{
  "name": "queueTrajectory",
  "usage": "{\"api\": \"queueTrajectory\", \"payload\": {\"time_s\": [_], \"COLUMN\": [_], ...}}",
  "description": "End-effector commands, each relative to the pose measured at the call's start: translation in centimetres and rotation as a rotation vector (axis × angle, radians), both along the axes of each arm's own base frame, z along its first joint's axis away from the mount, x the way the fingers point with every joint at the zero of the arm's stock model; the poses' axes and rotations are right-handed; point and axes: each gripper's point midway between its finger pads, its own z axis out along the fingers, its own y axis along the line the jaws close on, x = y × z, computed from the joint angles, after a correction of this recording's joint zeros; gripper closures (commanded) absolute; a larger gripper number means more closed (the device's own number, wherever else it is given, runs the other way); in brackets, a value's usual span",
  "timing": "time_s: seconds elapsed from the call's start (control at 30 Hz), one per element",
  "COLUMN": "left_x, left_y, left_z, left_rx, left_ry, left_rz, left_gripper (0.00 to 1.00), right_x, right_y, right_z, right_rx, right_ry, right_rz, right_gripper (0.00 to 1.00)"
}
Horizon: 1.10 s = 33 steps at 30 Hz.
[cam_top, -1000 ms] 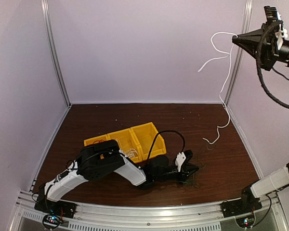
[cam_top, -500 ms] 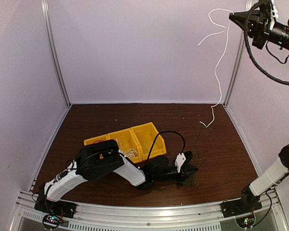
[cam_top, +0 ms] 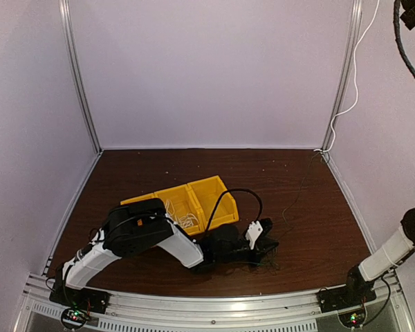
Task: Untangle the cables
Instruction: Pass from the right arm to the left
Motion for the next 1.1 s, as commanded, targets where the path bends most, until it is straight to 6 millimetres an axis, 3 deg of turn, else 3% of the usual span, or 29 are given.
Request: {"api": "queueTrajectory", "payload": {"time_s": [0.0, 0.07, 0.13, 0.2, 0.3, 0.4, 0.5, 0.6, 0.73, 0.93, 1.07], "left_x": [0.0, -0.2, -0.4, -0.3, -0.6, -1.1, -1.6, -2.1, -2.3, -1.1, 0.9], "left_y": [1.8, 2.1, 2.9, 3.7, 4.6, 5.3, 5.6, 6.7, 8.1, 6.6, 5.5], "left_z": [-4.4, -3.3, -0.9, 2.4, 7.9, 10.9, 12.6, 14.2, 17.3, 20.2, 21.2], "left_rx": [0.144, 0.131, 0.091, 0.036, -0.038, -0.056, -0.043, -0.066, -0.168, -0.256, -0.275], "left_ry": [0.060, 0.041, 0.002, -0.041, -0.084, -0.084, -0.076, -0.079, -0.117, -0.152, -0.170], "left_rz": [0.033, 0.023, 0.033, 0.049, 0.053, 0.044, 0.017, 0.016, 0.038, 0.073, 0.165], "left_gripper": [1.00, 1.00, 1.00, 0.94, 0.81, 0.76, 0.66, 0.58, 0.55, 0.49, 0.45], "right_x": [-0.9, 0.0, 2.5, 5.1, 8.0, 8.5, 7.6, 6.7, 6.0, 5.2, 5.0], "right_y": [-2.2, -2.2, -1.2, 0.7, 3.1, 4.5, 5.0, 5.5, 6.3, 7.1, 7.5], "right_z": [2.2, 1.4, -1.7, -7.1, -16.9, -25.1, -29.9, -32.8, -34.8, -35.4, -35.4], "right_rx": [0.077, 0.064, 0.003, -0.102, -0.236, -0.300, -0.320, -0.320, -0.275, -0.199, -0.153], "right_ry": [-0.097, -0.068, 0.054, 0.221, 0.489, 0.693, 0.809, 0.893, 0.979, 1.043, 1.067], "right_rz": [-0.110, -0.134, -0.110, -0.045, 0.079, 0.183, 0.250, 0.316, 0.406, 0.504, 0.558], "right_gripper": [1.00, 1.00, 1.00, 1.00, 1.00, 1.00, 1.00, 1.00, 1.00, 1.00, 1.00]}}
